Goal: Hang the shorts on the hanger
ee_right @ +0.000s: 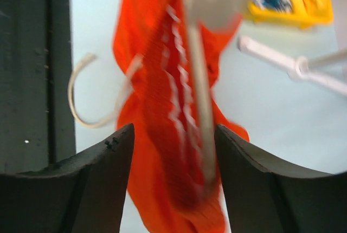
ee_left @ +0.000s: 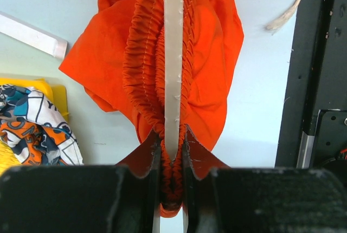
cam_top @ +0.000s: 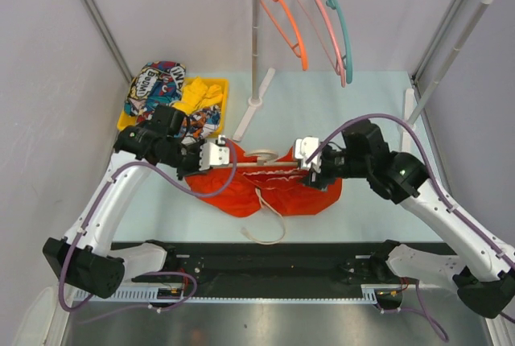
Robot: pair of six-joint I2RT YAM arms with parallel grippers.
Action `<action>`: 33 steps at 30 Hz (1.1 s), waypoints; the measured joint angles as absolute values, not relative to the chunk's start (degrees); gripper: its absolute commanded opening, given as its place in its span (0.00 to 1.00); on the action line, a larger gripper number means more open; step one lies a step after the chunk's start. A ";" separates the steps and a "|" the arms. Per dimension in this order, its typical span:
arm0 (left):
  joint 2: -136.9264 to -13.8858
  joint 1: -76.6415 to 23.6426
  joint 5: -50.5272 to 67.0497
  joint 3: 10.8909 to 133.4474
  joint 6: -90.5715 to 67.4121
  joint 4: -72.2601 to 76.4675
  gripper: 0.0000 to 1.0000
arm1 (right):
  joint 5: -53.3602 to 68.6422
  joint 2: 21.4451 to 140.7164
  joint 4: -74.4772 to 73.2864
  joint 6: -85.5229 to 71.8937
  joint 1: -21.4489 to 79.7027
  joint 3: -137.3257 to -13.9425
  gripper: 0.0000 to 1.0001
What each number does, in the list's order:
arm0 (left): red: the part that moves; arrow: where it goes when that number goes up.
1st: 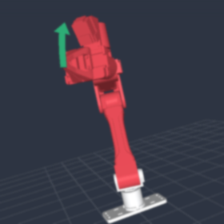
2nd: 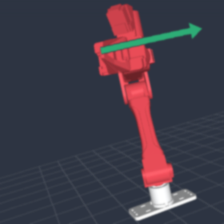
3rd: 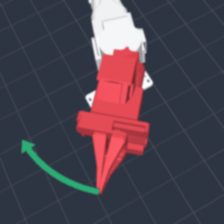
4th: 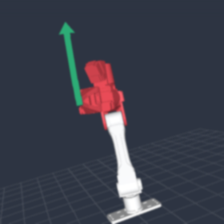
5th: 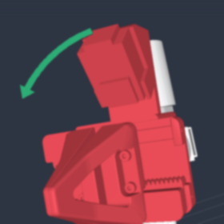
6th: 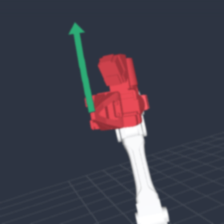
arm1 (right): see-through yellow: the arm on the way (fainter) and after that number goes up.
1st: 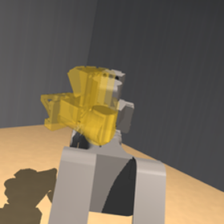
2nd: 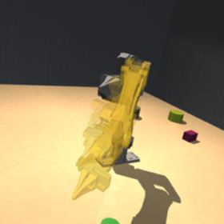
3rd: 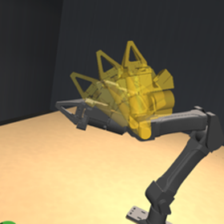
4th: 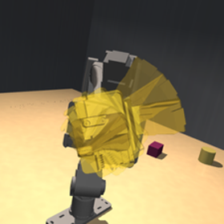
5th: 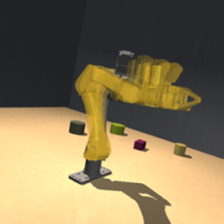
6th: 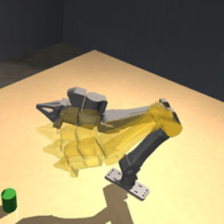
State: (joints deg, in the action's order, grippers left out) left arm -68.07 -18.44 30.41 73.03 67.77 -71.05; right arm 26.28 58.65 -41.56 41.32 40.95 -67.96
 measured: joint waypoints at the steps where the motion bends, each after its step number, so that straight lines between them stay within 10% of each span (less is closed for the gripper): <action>1: -68.34 -18.52 30.39 73.41 67.53 -71.05 0.00 | 25.89 58.72 -41.01 40.60 42.59 -67.96 0.66; 11: -68.62 -19.77 31.99 74.59 67.02 -71.16 0.00 | 22.11 64.66 -33.71 36.88 47.79 -67.99 0.43; 15: -68.58 -19.86 32.27 74.59 67.05 -71.22 0.00 | 21.80 65.52 -33.36 37.01 47.79 -67.99 0.00; 22: -67.16 -20.03 35.22 74.61 65.89 -68.75 0.52 | 22.06 62.87 -35.64 35.51 46.30 -67.99 0.00; 33: -60.86 -19.90 39.22 77.14 54.11 -57.54 0.63 | 25.28 53.98 -41.21 31.27 36.69 -68.01 0.00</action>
